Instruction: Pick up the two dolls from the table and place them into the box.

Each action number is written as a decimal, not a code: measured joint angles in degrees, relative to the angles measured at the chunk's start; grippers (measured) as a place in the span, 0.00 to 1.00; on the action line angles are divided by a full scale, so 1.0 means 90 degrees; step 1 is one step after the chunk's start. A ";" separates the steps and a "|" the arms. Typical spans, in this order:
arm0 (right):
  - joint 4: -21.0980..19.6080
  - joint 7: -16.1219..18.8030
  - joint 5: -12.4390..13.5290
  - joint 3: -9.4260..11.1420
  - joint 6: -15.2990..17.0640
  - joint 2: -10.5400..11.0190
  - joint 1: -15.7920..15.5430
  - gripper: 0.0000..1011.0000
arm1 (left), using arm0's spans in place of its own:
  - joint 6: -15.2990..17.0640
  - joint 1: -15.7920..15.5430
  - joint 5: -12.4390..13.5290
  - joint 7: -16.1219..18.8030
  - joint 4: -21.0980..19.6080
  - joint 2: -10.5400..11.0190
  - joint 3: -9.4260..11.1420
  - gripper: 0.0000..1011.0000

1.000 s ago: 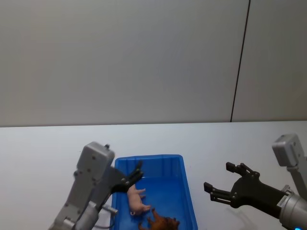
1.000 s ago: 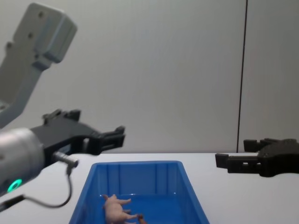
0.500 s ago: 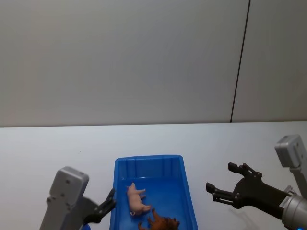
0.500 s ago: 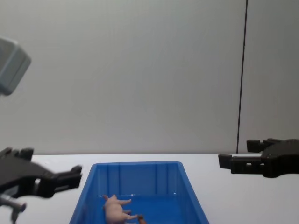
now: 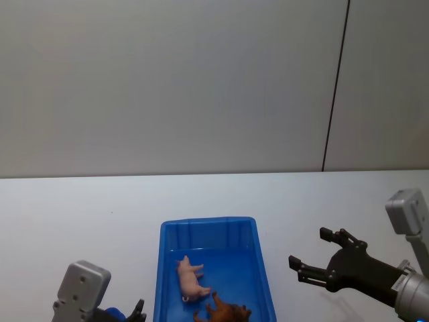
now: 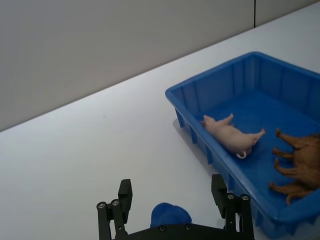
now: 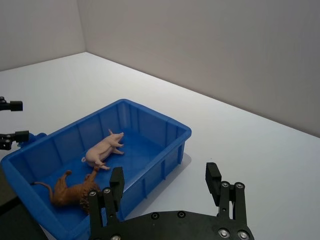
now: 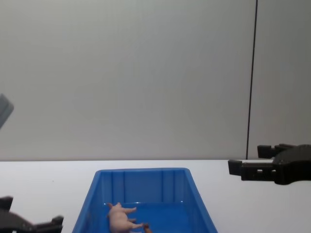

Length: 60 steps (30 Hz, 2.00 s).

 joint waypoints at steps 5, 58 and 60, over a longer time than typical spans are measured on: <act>0.0000 0.0000 0.0000 0.0001 -0.0003 0.0003 -0.0003 0.99 | 0.0047 0.0028 -0.0057 -0.0130 0.0193 -0.0022 -0.0015 0.99; 0.0001 0.0000 0.0000 0.0000 -0.0006 0.0007 -0.0005 0.99 | -0.0178 -0.0966 0.1014 -0.1444 0.0836 -0.0693 -0.0255 0.39; 0.0000 0.0000 -0.0001 0.0000 -0.0006 0.0007 -0.0005 0.99 | -0.0224 -0.1090 0.1120 -0.1610 0.0894 -0.0802 -0.0220 0.37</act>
